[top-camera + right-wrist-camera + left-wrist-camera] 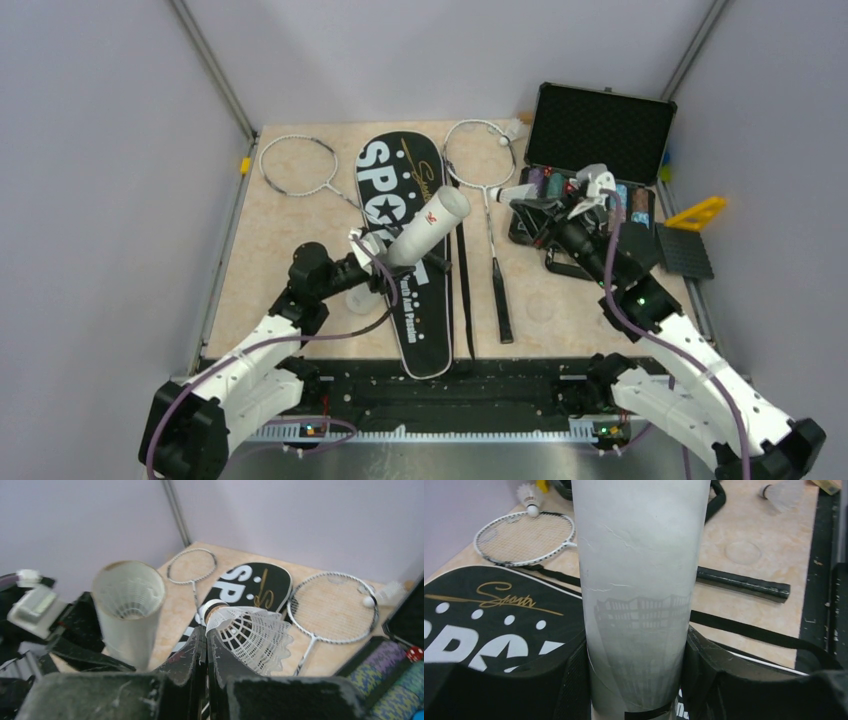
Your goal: Pack up the badminton gear
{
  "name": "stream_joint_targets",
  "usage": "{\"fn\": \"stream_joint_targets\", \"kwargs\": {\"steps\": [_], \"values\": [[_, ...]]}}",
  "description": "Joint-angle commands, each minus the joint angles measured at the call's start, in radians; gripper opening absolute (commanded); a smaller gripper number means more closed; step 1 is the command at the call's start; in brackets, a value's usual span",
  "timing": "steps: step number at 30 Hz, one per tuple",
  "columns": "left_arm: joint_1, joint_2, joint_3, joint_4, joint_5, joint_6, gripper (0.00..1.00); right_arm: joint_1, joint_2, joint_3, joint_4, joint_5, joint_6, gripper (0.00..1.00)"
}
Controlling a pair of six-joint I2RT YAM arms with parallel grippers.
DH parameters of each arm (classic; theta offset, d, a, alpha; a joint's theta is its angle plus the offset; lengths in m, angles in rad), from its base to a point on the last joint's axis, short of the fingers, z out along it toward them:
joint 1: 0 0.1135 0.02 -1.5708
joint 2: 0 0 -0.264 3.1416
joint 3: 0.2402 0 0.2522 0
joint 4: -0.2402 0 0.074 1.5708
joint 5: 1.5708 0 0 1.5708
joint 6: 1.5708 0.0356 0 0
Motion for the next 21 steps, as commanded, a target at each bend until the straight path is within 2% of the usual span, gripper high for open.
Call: {"fn": "stream_joint_targets", "kwargs": {"steps": [1, 6, 12, 21], "values": [[-0.002, 0.029, 0.073, -0.037, 0.150, 0.073, 0.22, 0.004, -0.099, -0.002, -0.006, -0.180, -0.032, 0.01], [-0.004, 0.066, 0.107, -0.094, 0.204, 0.100, 0.22, 0.004, -0.123, 0.064, -0.092, -0.298, -0.080, 0.01], [-0.009, 0.080, 0.123, -0.137, 0.213, 0.131, 0.22, 0.004, -0.007, 0.169, -0.262, -0.449, -0.152, 0.00], [-0.022, 0.068, 0.132, -0.224, 0.290, 0.210, 0.22, 0.004, 0.144, 0.248, -0.280, -0.652, -0.188, 0.00]]}}
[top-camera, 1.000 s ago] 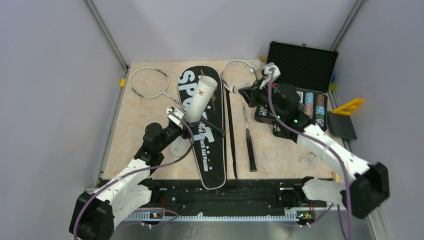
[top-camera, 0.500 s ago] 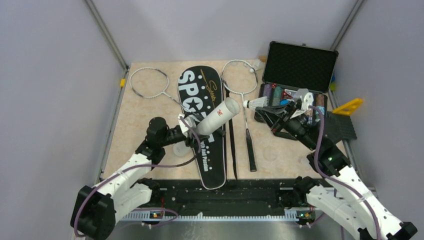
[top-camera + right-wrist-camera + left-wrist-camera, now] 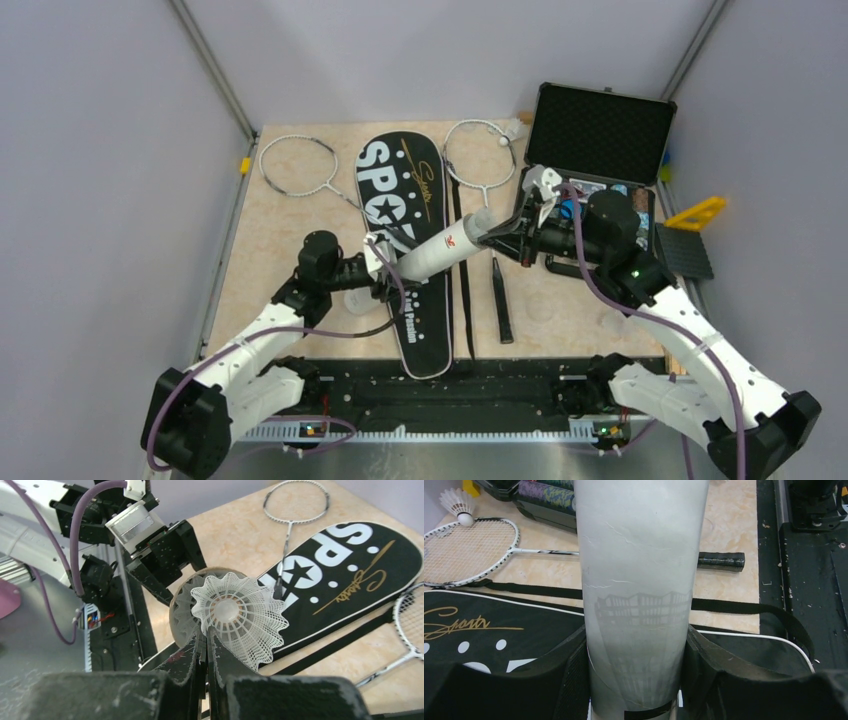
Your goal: Pack up the badminton gear
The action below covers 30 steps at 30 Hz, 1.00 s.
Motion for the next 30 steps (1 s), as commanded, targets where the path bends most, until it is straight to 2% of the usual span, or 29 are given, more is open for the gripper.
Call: {"fn": "stream_joint_targets", "kwargs": {"steps": [1, 9, 16, 25, 26, 30], "values": [[-0.013, -0.012, 0.038, -0.035, 0.073, 0.056, 0.22, 0.004, 0.035, 0.071, -0.004, -0.128, -0.027, 0.00], [-0.024, -0.014, 0.039, -0.043, 0.072, 0.068, 0.22, 0.005, 0.117, 0.078, 0.026, -0.253, -0.012, 0.00], [-0.028, -0.021, 0.038, -0.044, 0.070, 0.071, 0.22, 0.041, 0.207, 0.101, 0.031, -0.247, -0.009, 0.00], [-0.034, -0.031, 0.033, -0.041, 0.040, 0.071, 0.22, 0.106, 0.288, 0.119, 0.003, -0.165, -0.011, 0.00], [-0.035, -0.036, 0.032, -0.038, 0.026, 0.067, 0.22, 0.106, 0.286, 0.120, -0.006, -0.137, -0.005, 0.01], [-0.035, -0.049, 0.026, -0.032, -0.008, 0.057, 0.22, 0.106, 0.246, 0.126, -0.059, -0.020, -0.003, 0.20]]}}
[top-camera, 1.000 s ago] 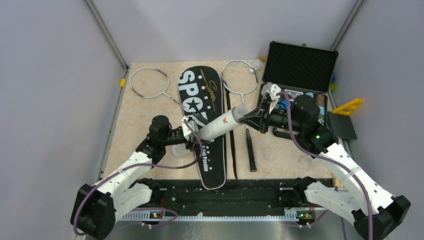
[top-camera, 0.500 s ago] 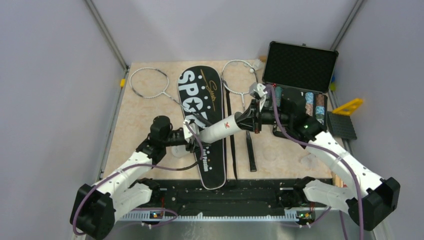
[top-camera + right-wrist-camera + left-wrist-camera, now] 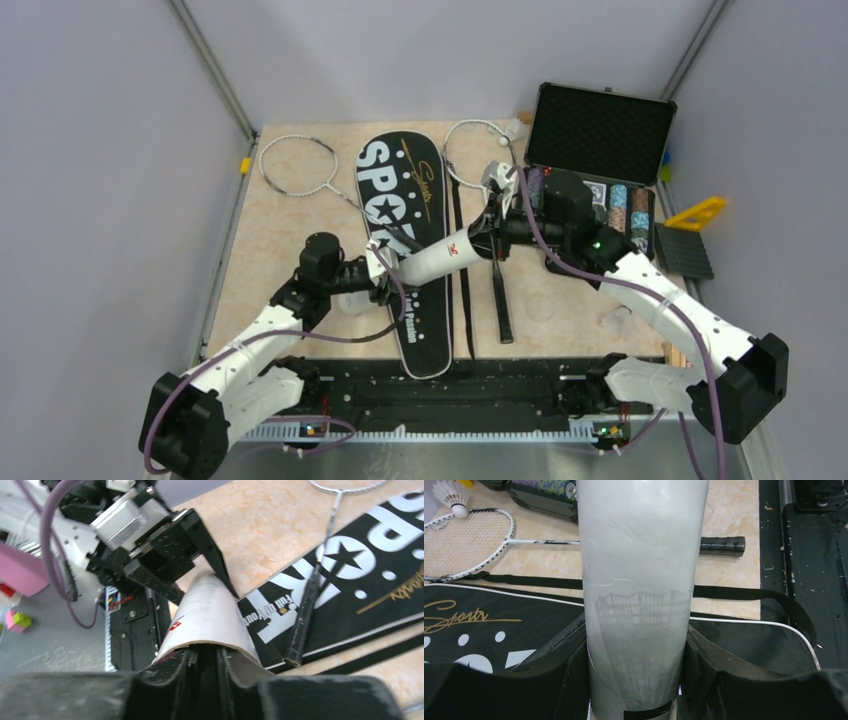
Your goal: Pack up the badminton gear
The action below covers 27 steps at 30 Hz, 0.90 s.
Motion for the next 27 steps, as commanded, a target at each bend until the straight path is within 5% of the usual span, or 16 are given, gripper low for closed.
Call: {"fn": "stream_joint_targets", "kwargs": {"steps": [1, 6, 19, 27], "values": [[-0.015, -0.028, 0.019, 0.069, -0.013, -0.029, 0.22, 0.036, -0.030, 0.031, -0.064, 0.147, 0.005, 0.24], [-0.016, -0.042, 0.008, 0.091, -0.044, -0.045, 0.22, 0.036, -0.135, 0.008, -0.099, 0.306, 0.012, 0.45], [-0.017, -0.064, -0.010, 0.133, -0.121, -0.086, 0.22, 0.036, -0.305, 0.053, -0.184, 0.515, -0.063, 0.67], [-0.016, -0.060, -0.012, 0.172, -0.219, -0.133, 0.22, 0.034, -0.268, 0.094, -0.181, 0.630, -0.136, 0.79]]}}
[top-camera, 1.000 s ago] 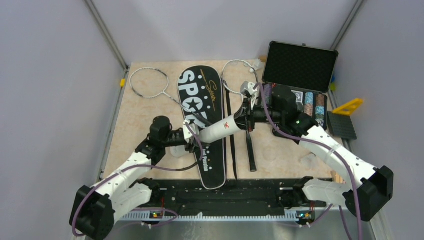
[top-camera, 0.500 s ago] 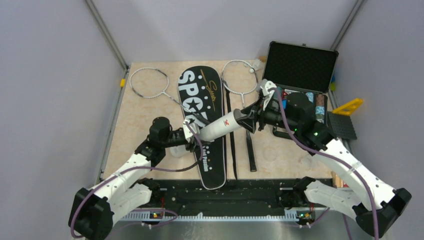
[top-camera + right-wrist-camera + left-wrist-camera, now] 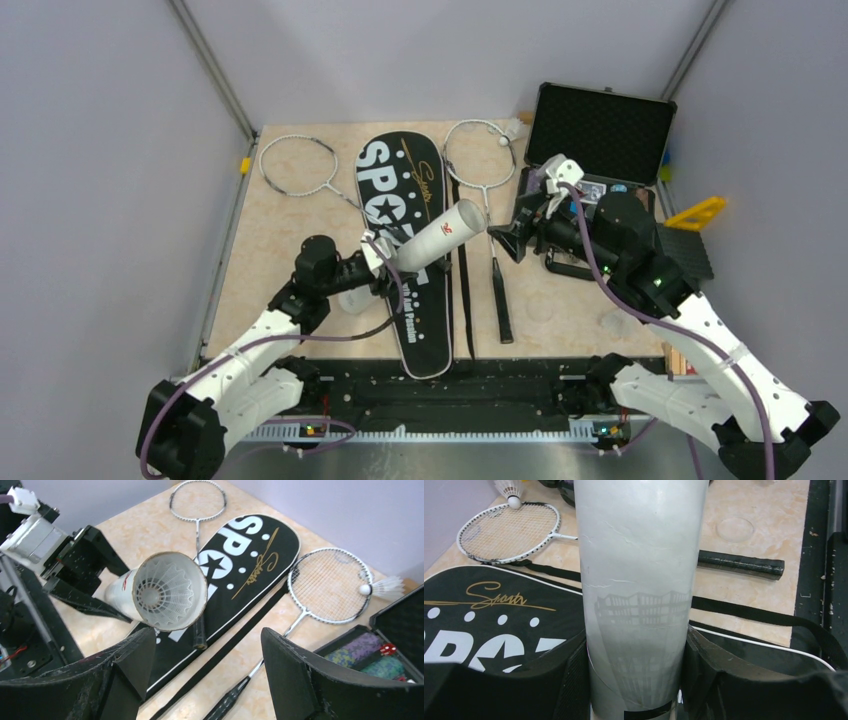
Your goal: Pack up the badminton gear
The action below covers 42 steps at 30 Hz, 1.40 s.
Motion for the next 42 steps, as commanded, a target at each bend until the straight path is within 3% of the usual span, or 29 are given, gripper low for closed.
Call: {"fn": "stream_joint_targets", "kwargs": {"steps": [1, 6, 10, 14, 22, 28, 35, 42], "values": [[-0.001, -0.015, 0.000, 0.108, -0.062, -0.043, 0.22, 0.012, 0.036, 0.081, 0.021, 0.067, -0.041, 0.80], [-0.002, -0.018, -0.023, 0.207, -0.247, -0.118, 0.22, -0.018, 0.163, 0.167, 0.034, 0.159, -0.057, 0.88], [-0.003, -0.014, -0.038, 0.300, -0.483, -0.198, 0.21, -0.110, 0.371, 0.284, -0.004, 0.183, -0.038, 0.96], [-0.002, -0.019, -0.039, 0.320, -0.649, -0.229, 0.21, -0.171, 0.600, 0.439, 0.002, 0.344, -0.051, 0.96], [-0.002, 0.007, -0.029, 0.335, -0.785, -0.246, 0.22, -0.237, 1.172, 0.922, -0.037, 0.621, 0.016, 0.96], [-0.003, 0.031, -0.009, 0.319, -0.844, -0.254, 0.21, -0.246, 1.581, 1.334, -0.110, 0.772, 0.209, 0.95], [-0.002, 0.036, -0.016, 0.353, -0.964, -0.283, 0.19, -0.247, 1.674, 1.285, 0.141, 0.898, 0.374, 0.95], [-0.002, 0.030, -0.018, 0.356, -0.972, -0.298, 0.18, -0.258, 1.718, 1.227, 0.260, 0.989, 0.525, 0.94]]}}
